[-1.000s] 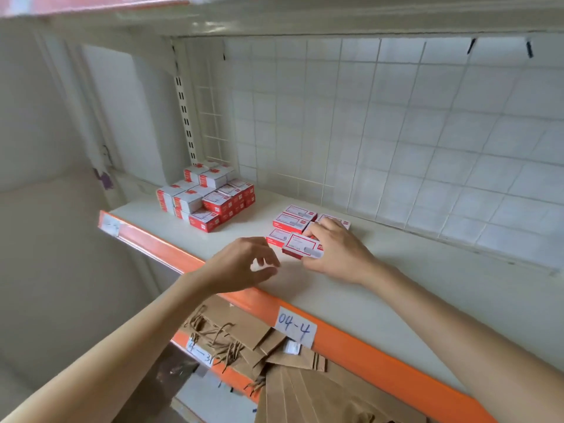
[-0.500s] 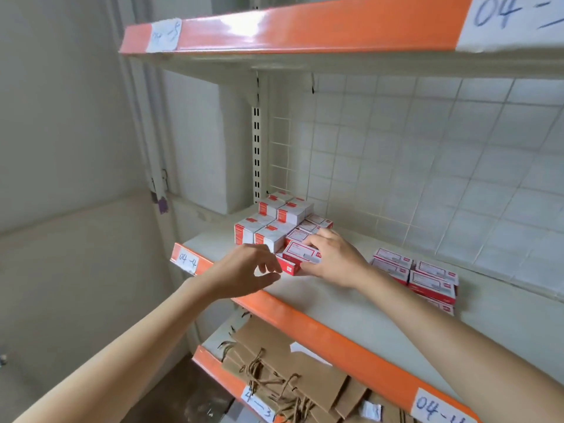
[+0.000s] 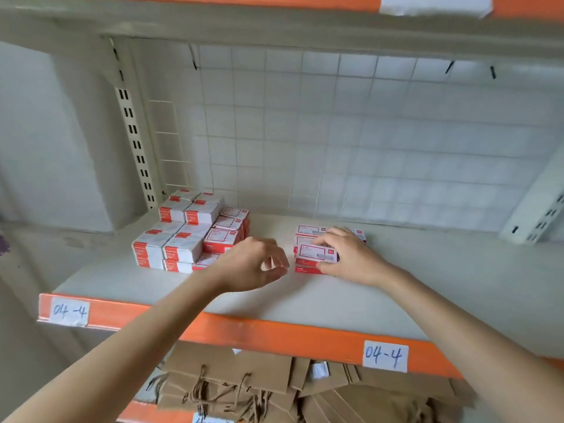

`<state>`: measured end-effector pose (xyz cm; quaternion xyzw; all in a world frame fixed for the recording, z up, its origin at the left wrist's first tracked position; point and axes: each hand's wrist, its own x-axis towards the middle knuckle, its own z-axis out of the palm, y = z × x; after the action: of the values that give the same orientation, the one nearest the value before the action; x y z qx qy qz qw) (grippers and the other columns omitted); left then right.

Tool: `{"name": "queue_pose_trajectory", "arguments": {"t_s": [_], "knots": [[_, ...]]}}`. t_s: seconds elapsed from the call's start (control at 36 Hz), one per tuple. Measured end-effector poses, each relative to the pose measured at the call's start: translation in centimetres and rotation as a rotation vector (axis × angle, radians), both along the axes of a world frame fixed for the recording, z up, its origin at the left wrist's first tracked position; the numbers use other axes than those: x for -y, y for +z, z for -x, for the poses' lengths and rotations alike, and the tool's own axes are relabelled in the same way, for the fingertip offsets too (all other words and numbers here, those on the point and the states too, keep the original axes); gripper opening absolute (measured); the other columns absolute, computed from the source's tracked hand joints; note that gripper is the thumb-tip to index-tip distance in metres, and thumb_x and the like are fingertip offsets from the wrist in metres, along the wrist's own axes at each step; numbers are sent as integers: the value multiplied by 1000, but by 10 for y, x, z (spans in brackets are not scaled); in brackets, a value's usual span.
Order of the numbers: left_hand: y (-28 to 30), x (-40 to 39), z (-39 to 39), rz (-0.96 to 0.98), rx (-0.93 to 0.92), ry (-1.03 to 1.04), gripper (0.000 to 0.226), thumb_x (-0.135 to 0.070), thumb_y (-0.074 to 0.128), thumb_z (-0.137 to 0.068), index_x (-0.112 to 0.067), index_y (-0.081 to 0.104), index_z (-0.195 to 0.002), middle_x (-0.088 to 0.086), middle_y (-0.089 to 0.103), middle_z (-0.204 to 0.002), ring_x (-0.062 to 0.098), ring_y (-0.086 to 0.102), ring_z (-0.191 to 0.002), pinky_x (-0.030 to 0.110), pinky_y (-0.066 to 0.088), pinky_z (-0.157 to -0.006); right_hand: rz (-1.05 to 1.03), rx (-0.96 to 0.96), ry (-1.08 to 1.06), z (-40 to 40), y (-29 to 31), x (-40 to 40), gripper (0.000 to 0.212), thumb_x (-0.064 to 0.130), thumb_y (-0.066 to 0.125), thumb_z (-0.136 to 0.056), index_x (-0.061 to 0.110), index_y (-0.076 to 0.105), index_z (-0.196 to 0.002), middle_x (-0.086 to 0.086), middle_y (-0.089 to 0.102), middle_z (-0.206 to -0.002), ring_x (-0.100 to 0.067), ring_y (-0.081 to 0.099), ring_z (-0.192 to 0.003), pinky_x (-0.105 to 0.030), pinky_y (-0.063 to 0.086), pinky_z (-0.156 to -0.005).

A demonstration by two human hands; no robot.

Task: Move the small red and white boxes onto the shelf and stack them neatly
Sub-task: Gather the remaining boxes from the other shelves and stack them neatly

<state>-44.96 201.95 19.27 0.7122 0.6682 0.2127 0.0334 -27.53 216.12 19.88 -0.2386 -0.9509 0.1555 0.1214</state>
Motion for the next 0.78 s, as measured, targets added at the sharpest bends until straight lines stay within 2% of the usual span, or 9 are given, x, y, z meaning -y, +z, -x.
{"name": "queue_pose_trajectory", "arguments": {"t_s": [0.11,0.22,0.36,0.42,0.56,0.64,0.67,0.75,0.78], "knots": [[-7,-14,-8,11,-11,-40,11,-23,64,-85,-20,72,-93,-3,65,-86,12,64,-70,14,40,-59,-24,-2,-36,-11,-6,-8,41,20,67,-81,11,55,-120,-4,52,-123,-19,41,-122,-16,23,-91],[-9,-14,-11,33,-8,-46,13,-21,64,-84,-17,72,-94,-1,66,-83,15,62,-70,25,48,-65,-60,-19,-23,-3,-12,-5,38,22,65,-82,14,56,-118,1,53,-124,-16,41,-121,-27,31,-101],[-5,-12,-16,37,0,-33,13,-23,65,-85,-17,72,-94,-1,68,-83,15,62,-69,31,52,-68,-132,-65,-44,9,-22,-5,40,25,65,-82,16,59,-121,-3,49,-123,-20,37,-124,-25,27,-99],[-3,-12,-21,37,-6,-27,14,-24,65,-85,-18,72,-95,-1,68,-85,15,63,-70,30,51,-68,-153,-84,-62,6,-23,-6,42,26,64,-83,19,59,-123,-3,48,-120,-19,35,-122,-21,24,-95],[0,-15,-44,52,-4,-17,16,-26,65,-86,-16,73,-96,0,70,-87,15,63,-70,27,51,-68,-90,-73,-22,-19,-19,-15,43,25,65,-83,15,56,-124,-7,49,-122,-22,37,-123,-33,30,-104],[1,-21,-65,56,-40,-6,17,-25,63,-87,-15,72,-97,0,70,-90,15,63,-74,9,41,-62,-66,-79,-4,-42,-16,-25,38,21,65,-83,13,58,-120,-6,51,-123,-22,40,-123,-33,32,-104],[1,-24,-73,53,-45,-5,17,-25,63,-87,-15,72,-97,0,70,-90,15,63,-74,8,41,-62,-60,-77,-3,-51,-16,-28,37,21,64,-84,12,58,-119,-6,51,-123,-21,40,-123,-32,32,-104],[3,-37,-98,72,-39,-21,16,-24,64,-86,-15,72,-96,2,70,-89,15,64,-74,27,51,-70,-48,-64,6,-80,-14,-37,35,20,63,-85,11,57,-118,-5,53,-121,-19,45,-118,-27,33,-100],[4,-42,-108,83,-46,-26,16,-24,64,-87,-15,72,-96,2,70,-90,15,64,-75,29,51,-70,-52,-58,9,-91,-14,-40,34,19,62,-85,11,57,-118,-5,54,-118,-19,46,-115,-25,33,-98]]}}
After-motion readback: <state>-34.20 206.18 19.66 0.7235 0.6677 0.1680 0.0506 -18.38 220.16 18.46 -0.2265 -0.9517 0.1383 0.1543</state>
